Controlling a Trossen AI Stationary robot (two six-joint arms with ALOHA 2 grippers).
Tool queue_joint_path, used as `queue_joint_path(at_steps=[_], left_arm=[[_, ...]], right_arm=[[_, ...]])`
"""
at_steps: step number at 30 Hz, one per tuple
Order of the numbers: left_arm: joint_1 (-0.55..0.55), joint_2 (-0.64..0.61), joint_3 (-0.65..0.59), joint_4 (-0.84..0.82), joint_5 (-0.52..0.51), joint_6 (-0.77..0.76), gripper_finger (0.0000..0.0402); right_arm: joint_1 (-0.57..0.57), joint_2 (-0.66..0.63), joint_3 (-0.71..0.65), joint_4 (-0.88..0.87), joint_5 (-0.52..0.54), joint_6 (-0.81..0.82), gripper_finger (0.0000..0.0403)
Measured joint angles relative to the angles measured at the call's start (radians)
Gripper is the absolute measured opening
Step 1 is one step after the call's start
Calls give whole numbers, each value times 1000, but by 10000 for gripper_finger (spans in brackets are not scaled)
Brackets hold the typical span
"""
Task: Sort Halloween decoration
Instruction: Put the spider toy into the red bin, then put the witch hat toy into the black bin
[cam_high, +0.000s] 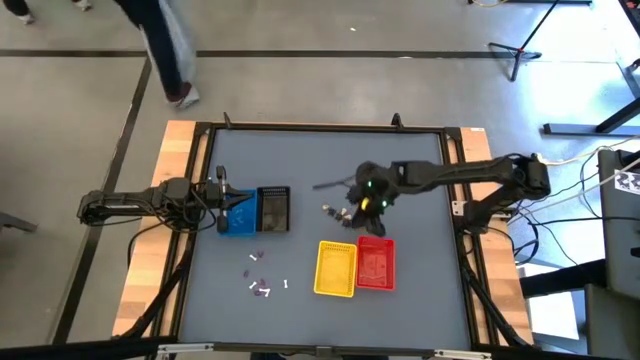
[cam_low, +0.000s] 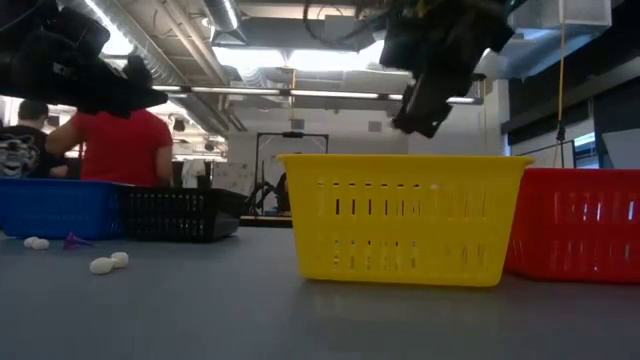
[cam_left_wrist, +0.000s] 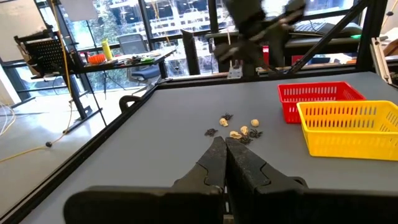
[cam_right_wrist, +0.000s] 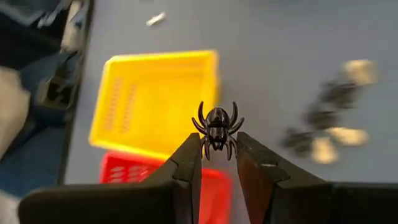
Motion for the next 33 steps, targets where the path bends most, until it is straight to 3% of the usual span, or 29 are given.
queue_joint_path(at_steps=[8, 15, 23, 33], left_arm=[[0, 0, 0, 0, 0, 0, 0], [0, 0, 0, 0, 0, 0, 0], [0, 0, 0, 0, 0, 0, 0], [0, 0, 0, 2, 0, -24, 0]], right_arm=[[225, 0, 0, -62, 8, 184, 79], [361, 0, 0, -83, 161, 227, 79], [426, 0, -1, -110, 292, 311, 90], [430, 0, -2, -205, 322, 336, 162]])
